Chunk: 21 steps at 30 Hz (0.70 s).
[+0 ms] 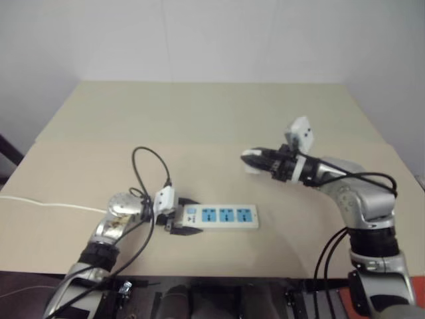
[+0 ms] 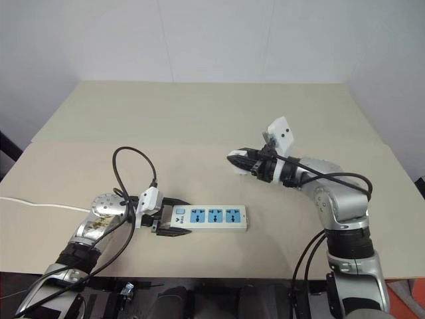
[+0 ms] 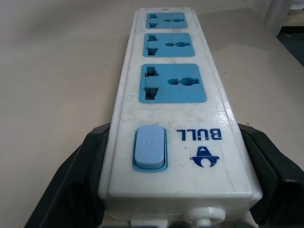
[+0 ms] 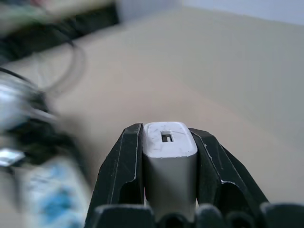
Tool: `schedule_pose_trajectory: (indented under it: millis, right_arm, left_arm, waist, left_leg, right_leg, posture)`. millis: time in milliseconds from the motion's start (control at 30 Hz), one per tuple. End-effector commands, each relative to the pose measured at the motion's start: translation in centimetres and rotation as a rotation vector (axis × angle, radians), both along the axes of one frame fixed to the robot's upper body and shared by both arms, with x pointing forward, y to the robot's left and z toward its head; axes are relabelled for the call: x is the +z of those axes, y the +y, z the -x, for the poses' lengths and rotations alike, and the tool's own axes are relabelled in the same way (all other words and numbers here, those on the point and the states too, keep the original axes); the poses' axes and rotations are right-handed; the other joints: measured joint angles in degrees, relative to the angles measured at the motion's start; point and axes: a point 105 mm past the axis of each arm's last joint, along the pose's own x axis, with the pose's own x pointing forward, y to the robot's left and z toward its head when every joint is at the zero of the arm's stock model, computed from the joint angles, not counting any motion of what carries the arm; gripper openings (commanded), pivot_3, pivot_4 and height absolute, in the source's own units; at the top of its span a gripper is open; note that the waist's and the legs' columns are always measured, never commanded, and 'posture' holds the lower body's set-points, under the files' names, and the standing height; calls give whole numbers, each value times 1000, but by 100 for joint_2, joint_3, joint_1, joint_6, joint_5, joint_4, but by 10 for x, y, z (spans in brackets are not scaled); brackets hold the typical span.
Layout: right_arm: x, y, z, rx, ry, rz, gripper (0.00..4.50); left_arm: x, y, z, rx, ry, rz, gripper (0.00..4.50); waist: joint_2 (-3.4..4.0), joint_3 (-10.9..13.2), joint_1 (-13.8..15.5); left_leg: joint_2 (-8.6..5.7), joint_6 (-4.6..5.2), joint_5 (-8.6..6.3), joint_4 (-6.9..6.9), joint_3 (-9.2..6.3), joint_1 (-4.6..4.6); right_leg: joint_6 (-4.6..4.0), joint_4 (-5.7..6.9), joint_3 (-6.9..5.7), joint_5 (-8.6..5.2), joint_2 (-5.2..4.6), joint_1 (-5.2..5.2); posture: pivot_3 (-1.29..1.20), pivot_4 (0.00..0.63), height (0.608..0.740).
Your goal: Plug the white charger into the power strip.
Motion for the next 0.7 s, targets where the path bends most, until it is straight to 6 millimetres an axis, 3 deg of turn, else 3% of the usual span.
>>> schedule_pose_trajectory:
  millis: [33,167,367,700]
  right_arm:
    - [10,15,21,150,-115,-51,1145]
    - [-9,35,27,201,-162,-55,1145]
    - [-41,56,21,200,-243,-14,1145]
    - [-66,75,25,276,-223,13,1145]
  left_arm:
    - [-1,2,2,-9,-3,-24,3305]
    - [1,4,0,-2,-11,-25,3305]
    - [1,4,0,-3,-9,-27,3305]
    - [-1,2,1,-8,-3,-25,3305]
  waist:
    - [0,0,-8]
    - [0,0,-25]
    - [0,0,-46]
    - [0,0,-47]
  left_leg:
    - [2,0,0,0,0,3]
    - [5,0,0,0,0,3]
    - [5,0,0,0,1,6]
    - [6,0,0,0,1,9]
  right_leg:
    - [0,0,0,0,3,2]
    - [0,1,0,-1,7,0]
    - [0,2,1,0,10,2]
    - [-1,3,2,0,11,3]
  posture:
    - [0,150,740]
    - [0,150,740]
    - [0,150,740]
    - [0,150,740]
